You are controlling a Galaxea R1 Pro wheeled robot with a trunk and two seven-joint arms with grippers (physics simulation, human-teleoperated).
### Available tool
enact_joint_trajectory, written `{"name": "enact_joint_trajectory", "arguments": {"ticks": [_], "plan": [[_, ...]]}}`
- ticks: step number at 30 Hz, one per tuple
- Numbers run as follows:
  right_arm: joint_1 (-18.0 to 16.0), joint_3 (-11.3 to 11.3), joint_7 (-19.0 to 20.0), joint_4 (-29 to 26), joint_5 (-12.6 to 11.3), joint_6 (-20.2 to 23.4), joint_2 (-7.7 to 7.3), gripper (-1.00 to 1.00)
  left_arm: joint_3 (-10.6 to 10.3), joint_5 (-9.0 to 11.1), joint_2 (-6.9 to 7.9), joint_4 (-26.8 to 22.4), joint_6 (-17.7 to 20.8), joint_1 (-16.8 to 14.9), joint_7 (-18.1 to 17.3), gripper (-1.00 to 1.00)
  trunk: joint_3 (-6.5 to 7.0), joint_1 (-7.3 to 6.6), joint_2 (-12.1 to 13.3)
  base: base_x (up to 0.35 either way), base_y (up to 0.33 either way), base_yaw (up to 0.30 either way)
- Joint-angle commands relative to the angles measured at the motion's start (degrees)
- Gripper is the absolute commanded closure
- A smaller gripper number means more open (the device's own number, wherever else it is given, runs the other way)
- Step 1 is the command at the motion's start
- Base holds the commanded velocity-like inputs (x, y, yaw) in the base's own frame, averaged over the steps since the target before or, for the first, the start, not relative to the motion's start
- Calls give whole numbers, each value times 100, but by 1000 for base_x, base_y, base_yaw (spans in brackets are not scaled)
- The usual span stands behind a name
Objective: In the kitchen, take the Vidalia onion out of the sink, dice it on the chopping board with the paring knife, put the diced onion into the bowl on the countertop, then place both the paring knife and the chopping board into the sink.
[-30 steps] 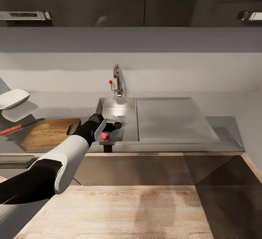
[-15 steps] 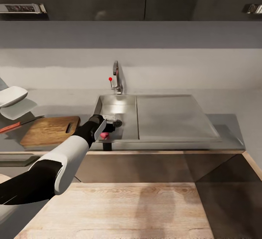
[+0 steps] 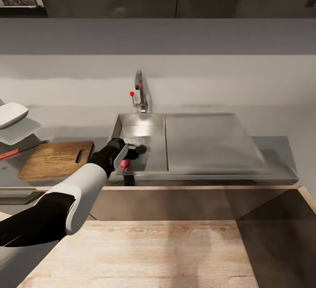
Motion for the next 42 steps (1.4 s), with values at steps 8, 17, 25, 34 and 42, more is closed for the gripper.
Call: {"name": "enact_joint_trajectory", "arguments": {"ticks": [8,17,25,34,42], "plan": [[-1,31,-35,-8,-44,-18,-9,-100,-38,41,3,-5,26,-3,34,-100,-84,4,-10,19,0,0],[-1,31,-35,-8,-44,-18,-9,-100,-38,38,3,-3,26,-3,34,-100,-168,4,-10,1,10,0],[-1,31,-35,-8,-44,-18,-9,-100,-38,41,3,-11,26,0,34,-100,-243,4,-10,0,42,0],[-1,32,-35,-8,-44,-18,-9,-100,-38,36,11,-12,26,65,34,-100,-328,4,-10,0,32,0],[-1,36,-35,-8,-44,-18,-9,-100,-38,36,9,-12,26,67,34,-100,-366,4,-10,0,0,0]]}}
